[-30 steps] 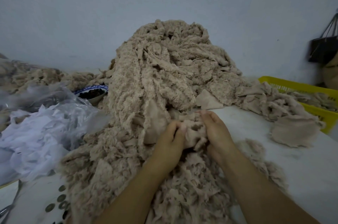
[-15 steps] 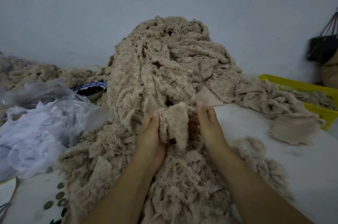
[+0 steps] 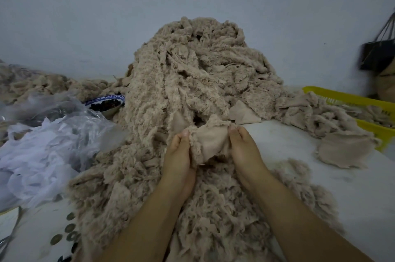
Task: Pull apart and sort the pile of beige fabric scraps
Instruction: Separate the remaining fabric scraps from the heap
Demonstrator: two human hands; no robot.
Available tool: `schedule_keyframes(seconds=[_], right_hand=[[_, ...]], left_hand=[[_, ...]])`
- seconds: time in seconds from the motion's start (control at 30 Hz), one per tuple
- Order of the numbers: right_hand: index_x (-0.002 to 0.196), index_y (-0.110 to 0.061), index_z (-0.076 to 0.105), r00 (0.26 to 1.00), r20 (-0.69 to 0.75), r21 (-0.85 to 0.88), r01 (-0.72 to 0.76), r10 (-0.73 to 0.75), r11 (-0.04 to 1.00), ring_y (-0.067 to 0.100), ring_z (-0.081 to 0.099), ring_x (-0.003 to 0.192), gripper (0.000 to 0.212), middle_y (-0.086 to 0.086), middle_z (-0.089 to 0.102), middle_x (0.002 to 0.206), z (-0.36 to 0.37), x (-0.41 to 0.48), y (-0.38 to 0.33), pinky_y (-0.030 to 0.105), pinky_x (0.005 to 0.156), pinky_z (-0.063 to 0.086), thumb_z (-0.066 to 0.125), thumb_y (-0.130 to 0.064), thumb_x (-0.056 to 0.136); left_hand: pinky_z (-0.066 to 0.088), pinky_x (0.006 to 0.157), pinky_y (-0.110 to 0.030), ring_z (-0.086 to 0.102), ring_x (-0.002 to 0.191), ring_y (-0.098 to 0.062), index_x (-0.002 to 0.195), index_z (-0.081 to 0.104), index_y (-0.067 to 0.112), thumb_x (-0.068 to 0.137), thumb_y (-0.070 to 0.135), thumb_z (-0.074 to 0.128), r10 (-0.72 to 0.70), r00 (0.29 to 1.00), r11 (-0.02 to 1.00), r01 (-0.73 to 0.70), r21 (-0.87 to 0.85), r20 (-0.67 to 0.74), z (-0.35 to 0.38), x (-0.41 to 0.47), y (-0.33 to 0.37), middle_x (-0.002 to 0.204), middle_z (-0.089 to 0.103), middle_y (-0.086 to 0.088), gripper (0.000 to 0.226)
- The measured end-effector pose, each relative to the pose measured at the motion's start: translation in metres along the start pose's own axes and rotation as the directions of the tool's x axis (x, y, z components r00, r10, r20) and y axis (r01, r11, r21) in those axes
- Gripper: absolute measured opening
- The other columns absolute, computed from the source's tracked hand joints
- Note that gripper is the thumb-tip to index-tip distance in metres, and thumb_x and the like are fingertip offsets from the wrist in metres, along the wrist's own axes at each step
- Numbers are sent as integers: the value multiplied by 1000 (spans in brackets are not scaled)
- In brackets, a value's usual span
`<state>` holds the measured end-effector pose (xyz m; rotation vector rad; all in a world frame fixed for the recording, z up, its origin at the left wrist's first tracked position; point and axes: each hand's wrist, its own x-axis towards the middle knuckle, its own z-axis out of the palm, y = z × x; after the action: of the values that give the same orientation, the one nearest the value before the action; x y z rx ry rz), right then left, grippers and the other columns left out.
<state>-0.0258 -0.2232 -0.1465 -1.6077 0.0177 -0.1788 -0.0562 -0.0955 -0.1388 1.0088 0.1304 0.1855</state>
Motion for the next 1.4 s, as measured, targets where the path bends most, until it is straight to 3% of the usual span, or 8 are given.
schedule_keyframes(seconds=[0.2, 0.4, 0.73, 0.8, 1.0, 1.2, 1.27, 1.4], right_hand=[[90, -6, 61, 992, 117, -1, 35, -35, 999, 23, 57, 79, 45, 7, 62, 84, 3, -6, -7, 38, 74, 48, 47, -47, 102], [92, -23, 74, 992, 121, -5, 21, -21, 1000, 14, 71, 86, 39, -3, 76, 89, 1, -8, -7, 35, 72, 56, 53, -56, 95], [69, -23, 54, 951, -197, 305, -172, 239, 937, 8, 37, 33, 46, -6, 48, 45, -20, 6, -6, 20, 37, 29, 48, -58, 97], [66, -21, 46, 940, -265, 286, -136, 215, 949, 8, 29, 32, 46, -5, 40, 47, -34, 10, 0, 21, 39, 25, 49, -51, 100], [103, -10, 70, 985, 136, -95, -94, 106, 991, 17, 66, 100, 26, -6, 68, 99, -7, 2, 6, 10, 69, 42, 46, -19, 105], [91, -44, 76, 941, 314, 158, -183, 126, 970, -2, 69, 95, 50, -17, 75, 99, -4, 0, 5, 13, 77, 52, 46, -79, 70], [97, -37, 74, 936, 299, 181, -244, 183, 953, 8, 66, 106, 54, -10, 72, 109, -8, 4, 3, 27, 90, 51, 53, -78, 69], [74, -21, 80, 945, 223, 374, -310, 240, 874, 19, 73, 76, 34, 10, 72, 82, -14, 10, 1, 29, 63, 58, 61, -41, 94]], left_hand=[[49, 106, -37, 57, 126, -20, 130, 65, 10, 91, 63, 45, -191, 953, 981, 177, 80, 233, -3, -2, 2, 135, 62, -11, 69], [47, 44, -15, 65, 54, -5, 113, 67, 5, 97, 34, 56, -92, 984, 988, 70, 140, 156, -3, -1, -3, 73, 74, 1, 35], [44, 40, -18, 58, 50, -6, 134, 56, 3, 108, 23, 40, -3, 999, 993, -2, -122, -46, -8, 5, 12, 106, 69, -28, 37], [46, 42, -19, 52, 45, -6, 114, 63, -1, 108, 14, 38, 8, 1000, 999, -9, -42, -28, -13, 10, 13, 76, 62, -29, 30], [56, 91, -35, 71, 103, -17, 113, 72, 20, 96, 26, 64, 81, 987, 935, -125, 333, 141, -3, -4, -5, 106, 77, 2, 21], [51, 92, -18, 59, 124, -3, 137, 50, 44, 83, 27, 58, 77, 850, 855, -325, 404, 520, -8, -12, -4, 133, 62, 22, 57], [50, 97, -20, 56, 127, -1, 129, 55, 52, 82, 28, 55, 56, 812, 822, -368, 434, 581, -8, -13, -4, 139, 58, 21, 53], [54, 94, -25, 66, 112, -6, 106, 76, 36, 82, 15, 52, 81, 860, 850, -323, 416, 503, -5, -20, -3, 117, 74, 9, 40]])
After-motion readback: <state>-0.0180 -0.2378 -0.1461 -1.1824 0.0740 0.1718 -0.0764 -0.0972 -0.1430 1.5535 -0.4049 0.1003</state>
